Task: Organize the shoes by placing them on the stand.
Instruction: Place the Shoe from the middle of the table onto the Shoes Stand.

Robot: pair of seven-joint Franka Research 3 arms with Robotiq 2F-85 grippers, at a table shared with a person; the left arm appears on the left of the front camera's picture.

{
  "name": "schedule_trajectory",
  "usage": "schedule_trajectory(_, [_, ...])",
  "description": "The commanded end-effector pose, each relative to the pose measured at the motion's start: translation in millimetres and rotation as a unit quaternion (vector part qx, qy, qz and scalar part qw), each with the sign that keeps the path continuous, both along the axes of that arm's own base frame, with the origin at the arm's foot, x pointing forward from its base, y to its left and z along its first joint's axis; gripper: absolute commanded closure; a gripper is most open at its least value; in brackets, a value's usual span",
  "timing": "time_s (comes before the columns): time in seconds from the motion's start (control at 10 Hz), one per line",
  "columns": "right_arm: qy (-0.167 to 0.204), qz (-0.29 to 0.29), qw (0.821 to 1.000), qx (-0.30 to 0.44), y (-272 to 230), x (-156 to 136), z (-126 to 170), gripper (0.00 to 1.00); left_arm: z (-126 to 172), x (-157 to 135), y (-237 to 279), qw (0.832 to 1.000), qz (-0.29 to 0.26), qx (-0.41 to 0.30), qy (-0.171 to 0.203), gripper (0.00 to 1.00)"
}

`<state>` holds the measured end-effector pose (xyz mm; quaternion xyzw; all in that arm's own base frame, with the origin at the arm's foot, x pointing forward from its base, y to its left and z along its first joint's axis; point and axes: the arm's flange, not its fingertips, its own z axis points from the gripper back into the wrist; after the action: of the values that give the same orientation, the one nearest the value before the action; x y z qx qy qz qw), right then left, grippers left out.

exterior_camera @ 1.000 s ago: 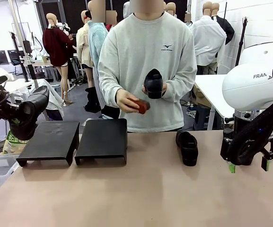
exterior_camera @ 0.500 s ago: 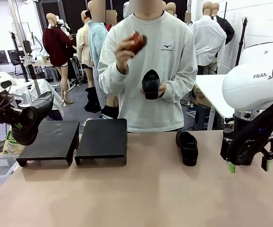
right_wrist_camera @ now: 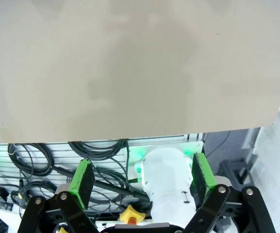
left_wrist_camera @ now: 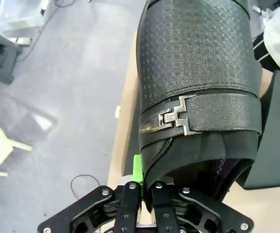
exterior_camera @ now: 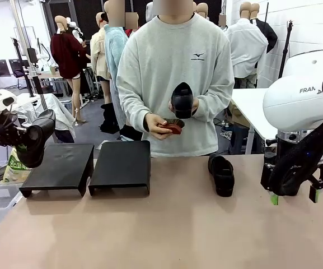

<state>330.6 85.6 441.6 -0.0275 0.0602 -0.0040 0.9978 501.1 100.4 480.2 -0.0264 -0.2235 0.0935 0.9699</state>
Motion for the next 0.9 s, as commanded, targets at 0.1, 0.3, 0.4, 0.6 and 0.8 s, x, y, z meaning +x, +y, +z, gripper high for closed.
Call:
schedule_trajectory(0.1, [0.003, -0.008, 1.0, 0.005, 3.6, -0.5, 1.1, 0.0, -9.4, 13.7, 13.8, 0.999, -0.011, -0.044, 0.004, 1.0])
schedule_trajectory(0.3, [0.003, -0.008, 1.0, 0.005, 3.6, -0.5, 1.1, 0.0, -20.4, 16.2, 13.8, 0.999, -0.006, -0.05, 0.016, 1.0])
schedule_trajectory(0.4, [0.003, -0.008, 1.0, 0.005, 3.6, -0.5, 1.1, 0.0, -26.1, 17.3, 11.7, 0.999, -0.009, -0.049, 0.021, 1.0])
schedule_trajectory(0.6, [0.003, -0.008, 1.0, 0.005, 3.6, -0.5, 1.1, 0.0, -41.0, 15.6, 11.2, 0.998, -0.021, -0.045, 0.029, 1.0])
schedule_trajectory(0.8, [0.003, -0.008, 1.0, 0.005, 3.6, -0.5, 1.1, 0.0, -48.8, 15.7, 13.7, 0.998, -0.024, -0.052, 0.035, 1.0])
